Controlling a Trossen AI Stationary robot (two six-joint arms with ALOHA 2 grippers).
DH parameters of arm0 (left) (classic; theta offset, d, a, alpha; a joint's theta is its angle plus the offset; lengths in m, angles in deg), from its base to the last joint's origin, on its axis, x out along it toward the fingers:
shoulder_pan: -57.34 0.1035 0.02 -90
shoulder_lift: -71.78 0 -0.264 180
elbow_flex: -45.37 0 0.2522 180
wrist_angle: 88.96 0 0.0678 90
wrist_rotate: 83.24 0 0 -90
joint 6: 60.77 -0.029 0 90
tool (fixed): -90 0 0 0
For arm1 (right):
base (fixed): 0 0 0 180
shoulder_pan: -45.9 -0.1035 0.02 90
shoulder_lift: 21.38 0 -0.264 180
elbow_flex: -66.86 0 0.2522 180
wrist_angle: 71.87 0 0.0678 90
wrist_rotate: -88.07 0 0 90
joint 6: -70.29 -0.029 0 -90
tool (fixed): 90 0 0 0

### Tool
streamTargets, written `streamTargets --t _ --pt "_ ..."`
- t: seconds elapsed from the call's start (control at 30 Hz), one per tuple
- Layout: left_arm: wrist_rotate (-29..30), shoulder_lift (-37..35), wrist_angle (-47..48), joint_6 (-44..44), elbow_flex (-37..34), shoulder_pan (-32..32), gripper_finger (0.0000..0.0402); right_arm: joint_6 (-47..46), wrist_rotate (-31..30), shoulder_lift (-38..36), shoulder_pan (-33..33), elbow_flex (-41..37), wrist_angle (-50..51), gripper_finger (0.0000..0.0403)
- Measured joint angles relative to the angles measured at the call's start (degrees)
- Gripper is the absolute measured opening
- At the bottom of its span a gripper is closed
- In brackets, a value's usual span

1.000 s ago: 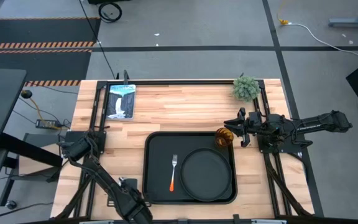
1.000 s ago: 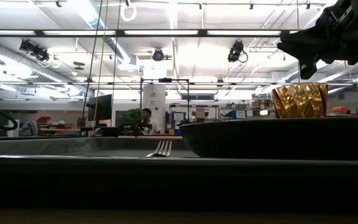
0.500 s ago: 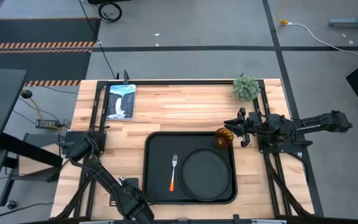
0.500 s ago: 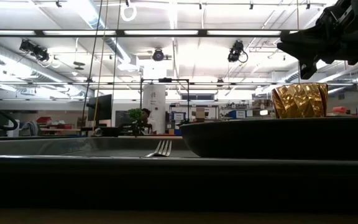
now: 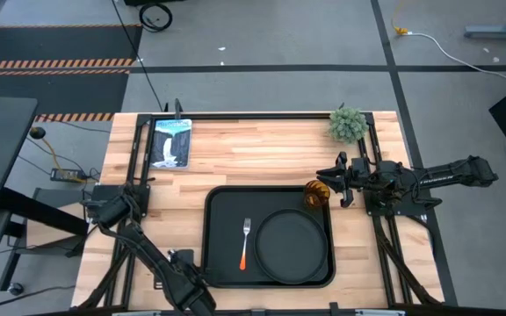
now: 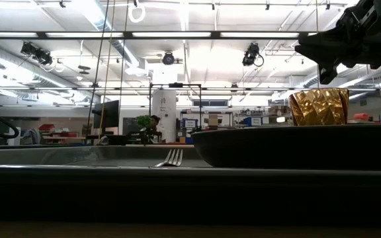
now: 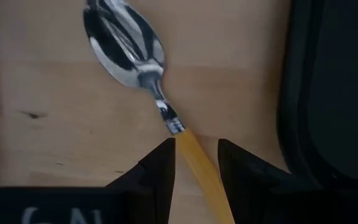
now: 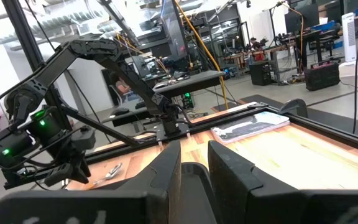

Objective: Pick and place plate/cup/fork/spoon on tray
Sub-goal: Put the yellow spoon to the left of the orange fork on the black tray

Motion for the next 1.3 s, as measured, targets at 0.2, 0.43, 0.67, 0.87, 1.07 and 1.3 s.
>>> streamTargets --t 0.2,0.43,0.67,0.87,1.07,1.3 --pt "2.1 1.1 1.3 0.0 0.0 -0.3 0.013 0.0 0.0 0.0 0.0 0.0 0.0 0.0088" --pt "1.0 1.8 -0.8 1.5 0.0 -0.4 0.013 0.0 0.0 0.0 0.0 0.0 0.0 0.0088" --pt "-0.5 1.8 -2.5 2.5 0.0 -0.5 0.013 0.0 0.0 0.0 0.0 0.0 0.0 0.0088" --pt "-0.8 1.8 -2.7 2.4 0.0 -1.8 0.013 0.0 0.0 0.0 0.0 0.0 0.0 0.0088" --pt "-0.5 1.8 -2.7 2.4 0.0 -2.9 0.013 0.0 0.0 0.0 0.0 0.0 0.0 0.0088" --pt "1.4 1.8 -2.8 2.4 0.0 -2.4 0.013 0.0 0.0 0.0 0.0 0.0 0.0 0.0088"
